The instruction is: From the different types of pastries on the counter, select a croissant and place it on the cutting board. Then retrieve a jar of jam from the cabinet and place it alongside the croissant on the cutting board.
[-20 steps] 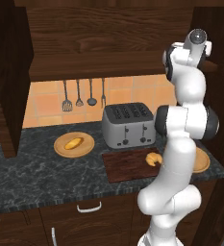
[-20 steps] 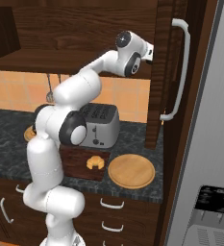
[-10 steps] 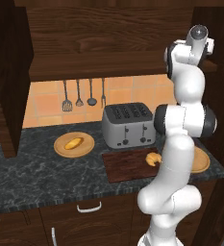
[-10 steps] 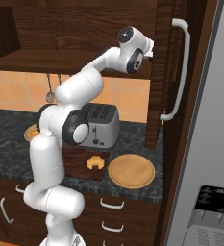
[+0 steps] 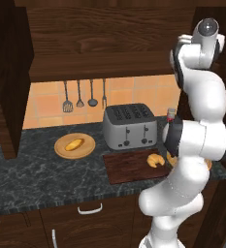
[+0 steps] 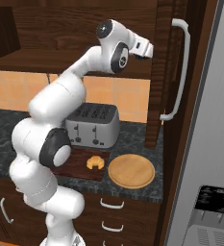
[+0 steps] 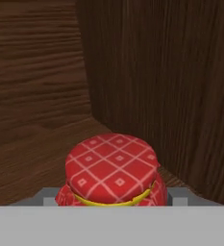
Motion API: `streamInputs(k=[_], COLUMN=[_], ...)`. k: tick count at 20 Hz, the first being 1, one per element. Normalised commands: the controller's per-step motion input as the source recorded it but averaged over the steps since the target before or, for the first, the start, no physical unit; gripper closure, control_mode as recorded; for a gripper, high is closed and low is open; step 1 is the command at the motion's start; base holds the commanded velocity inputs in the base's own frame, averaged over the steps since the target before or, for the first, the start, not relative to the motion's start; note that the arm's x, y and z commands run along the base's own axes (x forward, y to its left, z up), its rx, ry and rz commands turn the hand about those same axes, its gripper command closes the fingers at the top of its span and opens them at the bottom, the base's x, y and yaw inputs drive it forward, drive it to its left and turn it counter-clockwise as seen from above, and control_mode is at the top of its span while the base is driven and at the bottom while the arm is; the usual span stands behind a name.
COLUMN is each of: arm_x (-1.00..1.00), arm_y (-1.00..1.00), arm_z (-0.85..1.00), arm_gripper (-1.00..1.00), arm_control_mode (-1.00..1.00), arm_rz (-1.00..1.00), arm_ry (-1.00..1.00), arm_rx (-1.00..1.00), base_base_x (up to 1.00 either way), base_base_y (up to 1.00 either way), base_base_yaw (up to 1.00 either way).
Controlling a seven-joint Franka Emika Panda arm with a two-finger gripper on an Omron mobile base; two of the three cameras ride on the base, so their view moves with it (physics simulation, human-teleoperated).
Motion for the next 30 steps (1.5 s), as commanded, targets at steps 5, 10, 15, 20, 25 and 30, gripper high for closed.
streamInputs(k=[5,10,15,20,25,30], arm_x=[-1.00,-0.96,-0.92,-0.92,-0.04,-0.57], arm_y=[1.00,1.00,0.92,0.76,0.40,0.57], arm_z=[0.00,0.00,0.00,0.00,0.09,0.05], arm_gripper=[1.00,1.00,1.00,1.00,1.00,1.00], arm_control_mode=[-1.00,-1.00,-1.00,-1.00,-1.00,-1.00], arm_rz=[-0.20,-0.27,-0.33,-0.32,-0.05,0.00], arm_ry=[-0.19,-0.13,-0.04,0.00,-0.04,0.10], arm_rx=[-0.12,-0.10,-0.03,0.00,-0.07,0.35], base_base_x=[0.00,0.00,0.00,0.00,0.00,0.00], base_base_y=[0.00,0.00,0.00,0.00,0.00,0.00], base_base_yaw=[0.00,0.00,0.00,0.00,0.00,0.00])
